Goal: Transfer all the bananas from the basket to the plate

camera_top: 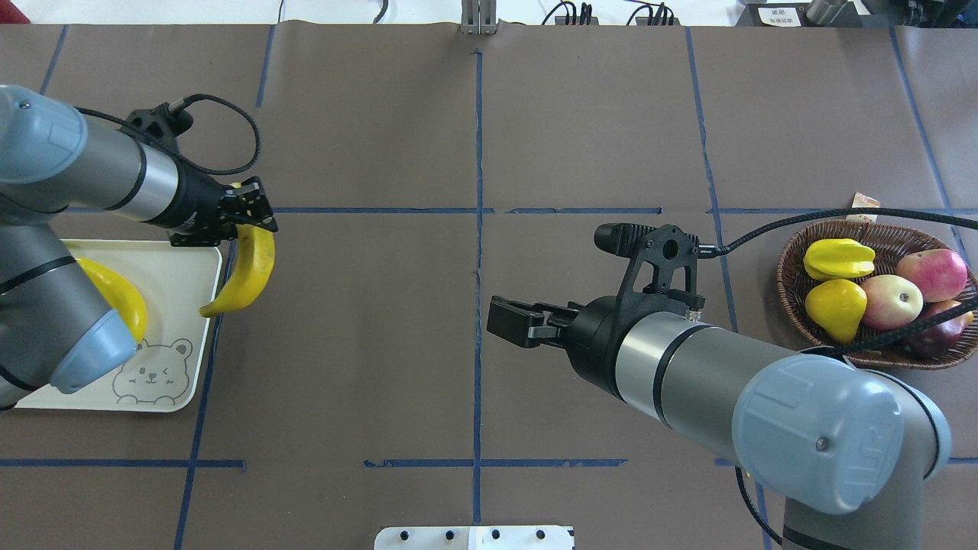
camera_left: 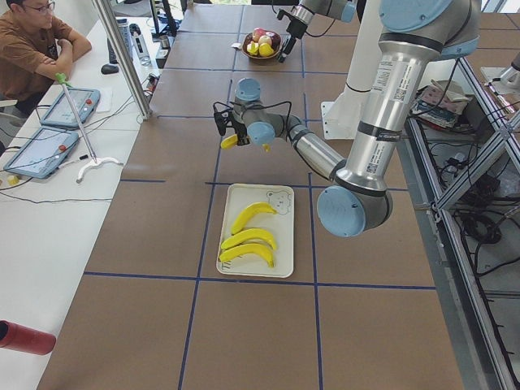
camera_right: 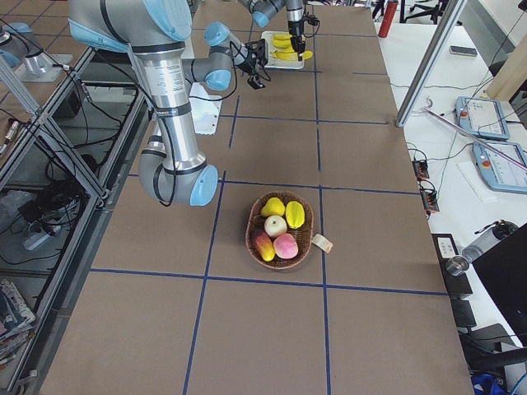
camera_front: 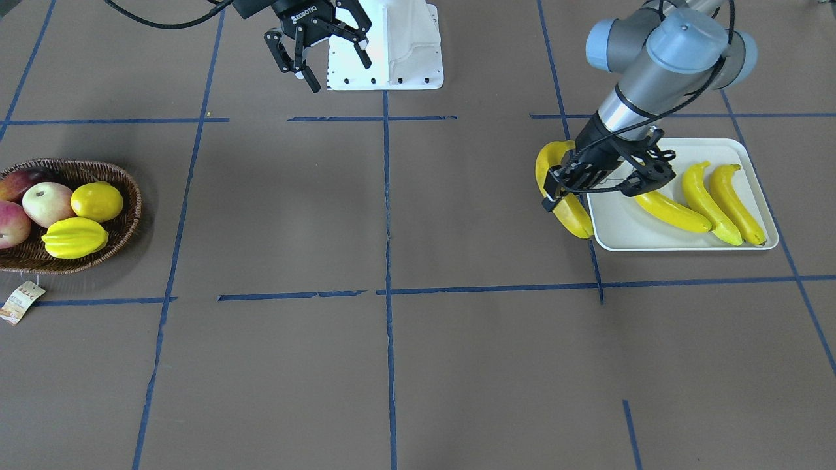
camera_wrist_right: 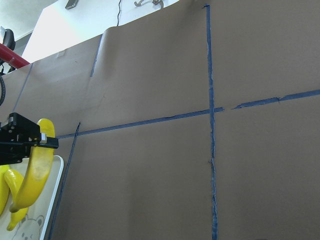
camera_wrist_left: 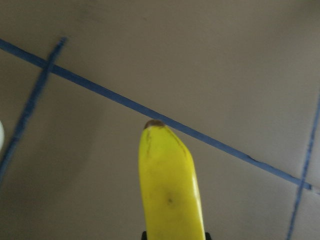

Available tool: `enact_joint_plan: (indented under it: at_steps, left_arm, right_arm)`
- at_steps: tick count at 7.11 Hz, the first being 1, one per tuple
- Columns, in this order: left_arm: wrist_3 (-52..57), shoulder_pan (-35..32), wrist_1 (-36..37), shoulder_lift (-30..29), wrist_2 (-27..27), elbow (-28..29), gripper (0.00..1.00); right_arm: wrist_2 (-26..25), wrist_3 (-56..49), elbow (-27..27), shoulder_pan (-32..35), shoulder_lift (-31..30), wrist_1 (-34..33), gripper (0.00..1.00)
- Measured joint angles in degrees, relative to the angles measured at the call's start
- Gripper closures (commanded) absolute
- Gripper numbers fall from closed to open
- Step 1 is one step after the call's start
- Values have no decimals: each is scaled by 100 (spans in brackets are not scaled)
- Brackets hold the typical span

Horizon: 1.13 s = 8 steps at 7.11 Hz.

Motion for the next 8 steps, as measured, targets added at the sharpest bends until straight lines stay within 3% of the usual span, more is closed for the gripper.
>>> enact_joint_plan:
  at_steps: [3, 4, 5, 6, 8]
  left_arm:
    - [912, -160, -4, 905, 107, 52, 100]
    - [1016, -149, -4, 1000, 209, 129, 95]
    - [1052, -133, 0, 1028, 264, 209, 58]
    - [1064, -121, 0, 1015, 287, 291, 1]
    - [1063, -104, -10, 971, 344, 436, 1]
  right_arm:
    - [0, 0, -7, 11, -3, -1, 0]
    - [0, 0, -10, 12, -8, -1, 0]
    - [0, 0, -12, 12, -19, -1, 0]
    - [0, 0, -12, 12, -34, -1, 0]
    - [0, 0, -13, 12, -43, -1, 0]
